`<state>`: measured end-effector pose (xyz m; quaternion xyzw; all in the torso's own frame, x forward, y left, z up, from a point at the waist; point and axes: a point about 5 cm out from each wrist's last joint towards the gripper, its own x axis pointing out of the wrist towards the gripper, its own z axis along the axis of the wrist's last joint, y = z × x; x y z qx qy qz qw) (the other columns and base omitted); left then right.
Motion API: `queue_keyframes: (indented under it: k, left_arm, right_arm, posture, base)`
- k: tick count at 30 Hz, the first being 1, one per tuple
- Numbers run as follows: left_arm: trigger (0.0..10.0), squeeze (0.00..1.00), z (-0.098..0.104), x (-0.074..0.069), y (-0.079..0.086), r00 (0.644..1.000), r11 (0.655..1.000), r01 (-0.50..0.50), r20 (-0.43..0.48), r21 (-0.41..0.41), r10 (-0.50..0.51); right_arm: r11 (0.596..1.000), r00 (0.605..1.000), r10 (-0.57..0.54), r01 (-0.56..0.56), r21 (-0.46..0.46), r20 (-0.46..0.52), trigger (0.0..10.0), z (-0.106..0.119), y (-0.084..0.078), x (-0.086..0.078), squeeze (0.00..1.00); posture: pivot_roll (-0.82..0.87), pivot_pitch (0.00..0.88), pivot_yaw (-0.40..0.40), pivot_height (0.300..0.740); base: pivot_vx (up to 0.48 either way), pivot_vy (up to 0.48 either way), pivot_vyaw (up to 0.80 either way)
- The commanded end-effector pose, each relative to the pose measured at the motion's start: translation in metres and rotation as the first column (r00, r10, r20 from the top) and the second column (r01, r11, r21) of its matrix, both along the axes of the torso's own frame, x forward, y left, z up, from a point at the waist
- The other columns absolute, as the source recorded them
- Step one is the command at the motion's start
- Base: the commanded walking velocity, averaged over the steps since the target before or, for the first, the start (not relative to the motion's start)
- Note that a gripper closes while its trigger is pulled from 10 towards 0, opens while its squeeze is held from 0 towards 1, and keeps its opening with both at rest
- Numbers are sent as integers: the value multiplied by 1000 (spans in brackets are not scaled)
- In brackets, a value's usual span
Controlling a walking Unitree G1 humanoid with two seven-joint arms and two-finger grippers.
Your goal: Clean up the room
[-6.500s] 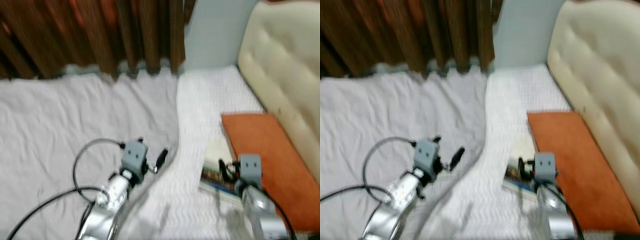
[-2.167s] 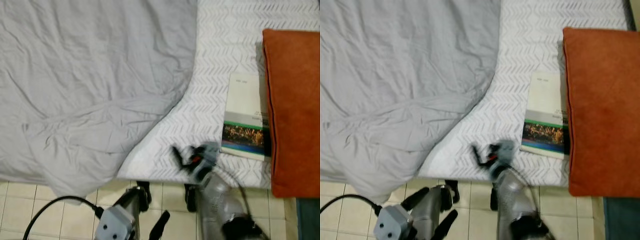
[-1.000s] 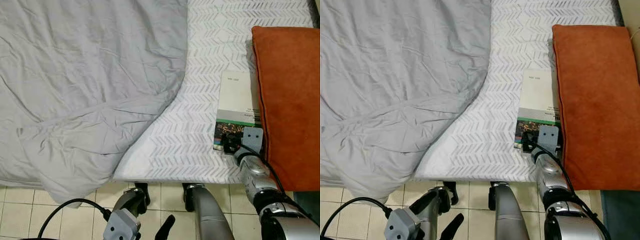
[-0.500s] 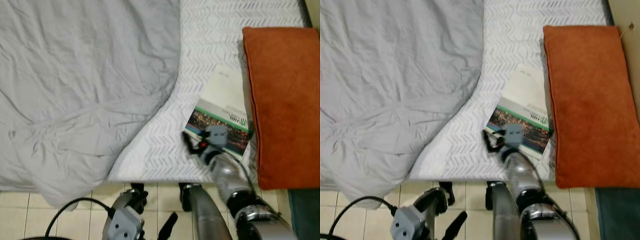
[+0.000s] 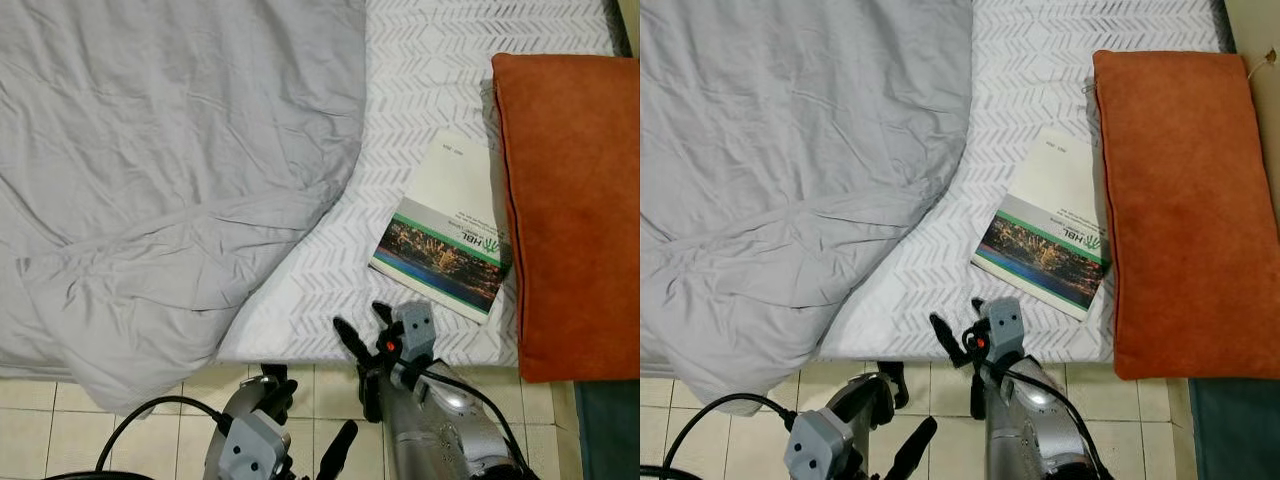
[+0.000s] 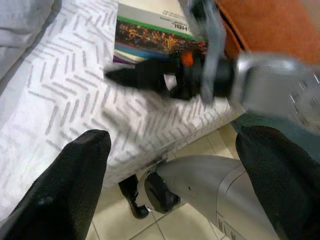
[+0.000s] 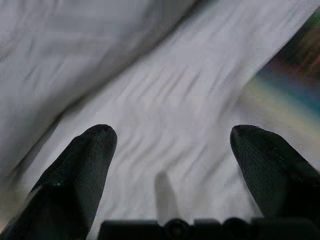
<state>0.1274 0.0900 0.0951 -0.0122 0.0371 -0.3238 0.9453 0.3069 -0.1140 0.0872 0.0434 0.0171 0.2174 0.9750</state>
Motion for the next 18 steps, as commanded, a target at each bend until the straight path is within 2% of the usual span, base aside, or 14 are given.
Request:
queue_keyframes:
  k: [1,3,4,6,8,9,12,18]
  left_arm:
    - [10000,0,-9,-8,-2,999,1000,14,-38,22,-13]
    - [10000,0,-10,-8,-2,999,1000,14,-35,25,-13]
    - [10000,0,-10,-8,-1,999,999,13,-33,30,-12]
    - [10000,0,-11,-8,0,1000,999,8,-30,37,-7]
    - [10000,0,-9,-10,1,1000,999,6,-29,42,-5]
    - [10000,0,-9,-10,1,1000,999,6,-29,42,-5]
    - [10000,0,-8,-12,5,999,999,3,-33,52,-1]
    - [10000,0,-6,-20,18,999,996,-8,-46,87,12]
  right_arm:
    - [995,994,-104,104,1,26,10000,5,-11,5,0]
    - [992,991,-128,128,-10,31,10000,6,-14,9,0]
    - [982,983,-183,183,-48,15,10000,1,-21,18,0]
    - [958,963,-268,263,-112,-33,10000,-9,-32,30,0]
    - [942,940,-319,299,-154,-125,10000,-21,-36,35,0]
    - [942,940,-319,299,-154,-125,10000,-21,-36,35,0]
    - [933,916,-342,306,-188,-209,10000,-32,-35,34,0]
    - [921,854,-382,316,-230,-355,10000,-55,-35,25,0]
  posture:
    - [44,709,48,740]
    - [45,709,48,740]
    - [50,704,46,740]
    - [61,698,49,740]
    - [91,690,58,740]
    - [91,690,58,740]
    - [112,688,69,740]
    - [166,695,91,740]
  base:
    - [0,0,0]
    - [0,0,0]
    - [0,0,0]
    - [0,0,0]
    - [0,0,0]
    - [0,0,0]
    - [0,0,0]
    - [0,0,0]
